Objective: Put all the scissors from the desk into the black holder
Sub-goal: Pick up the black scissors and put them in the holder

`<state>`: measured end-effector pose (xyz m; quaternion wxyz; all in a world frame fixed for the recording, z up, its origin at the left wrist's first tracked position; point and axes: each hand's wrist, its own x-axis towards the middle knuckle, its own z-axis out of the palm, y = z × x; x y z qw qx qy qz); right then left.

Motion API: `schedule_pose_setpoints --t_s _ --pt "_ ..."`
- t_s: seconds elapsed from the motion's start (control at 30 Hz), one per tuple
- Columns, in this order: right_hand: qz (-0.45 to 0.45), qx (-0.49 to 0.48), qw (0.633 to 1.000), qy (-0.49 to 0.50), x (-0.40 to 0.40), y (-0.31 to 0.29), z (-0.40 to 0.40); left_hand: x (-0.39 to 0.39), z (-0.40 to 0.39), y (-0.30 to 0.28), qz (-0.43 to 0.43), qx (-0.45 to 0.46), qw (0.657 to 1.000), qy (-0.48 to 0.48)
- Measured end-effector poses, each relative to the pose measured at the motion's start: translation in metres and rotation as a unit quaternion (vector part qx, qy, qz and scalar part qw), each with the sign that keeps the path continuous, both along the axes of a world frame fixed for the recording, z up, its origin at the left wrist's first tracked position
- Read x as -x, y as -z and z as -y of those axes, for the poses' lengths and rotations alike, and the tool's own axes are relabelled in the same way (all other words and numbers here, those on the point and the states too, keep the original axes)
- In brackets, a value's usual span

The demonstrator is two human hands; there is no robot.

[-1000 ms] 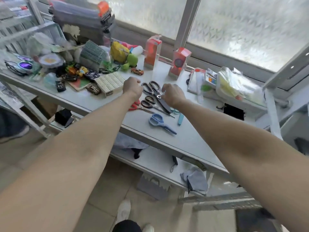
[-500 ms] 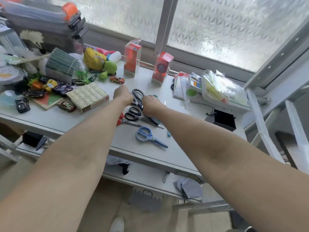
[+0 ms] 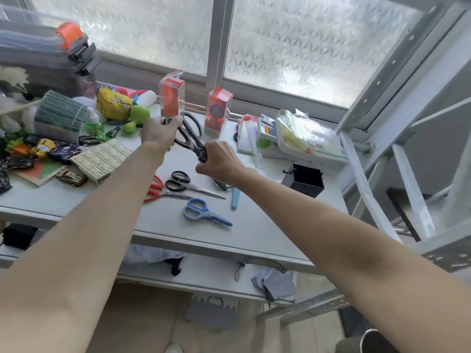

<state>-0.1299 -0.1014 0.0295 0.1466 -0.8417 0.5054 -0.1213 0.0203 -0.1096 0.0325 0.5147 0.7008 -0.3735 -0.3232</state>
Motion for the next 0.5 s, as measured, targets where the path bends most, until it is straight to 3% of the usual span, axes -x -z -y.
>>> schedule_pose_setpoints --t_s 0.17,0.3,0.4,0.5 --pt "0.105 0.062 0.992 0.044 0.031 -0.03 -0.017 0.058 -0.029 -0.056 -0.025 0.158 0.986 0.049" --pt "0.145 0.081 0.984 0.061 0.082 -0.061 -0.023 0.09 -0.05 -0.08 -0.05 0.222 0.958 0.177" --pt "0.18 0.118 0.969 0.118 0.124 -0.079 -0.028 0.11 -0.059 -0.077 -0.093 0.238 0.941 0.222" --pt "0.245 0.156 0.939 0.183 0.162 -0.089 -0.032 0.137 -0.059 -0.052 -0.068 0.176 0.957 0.219"
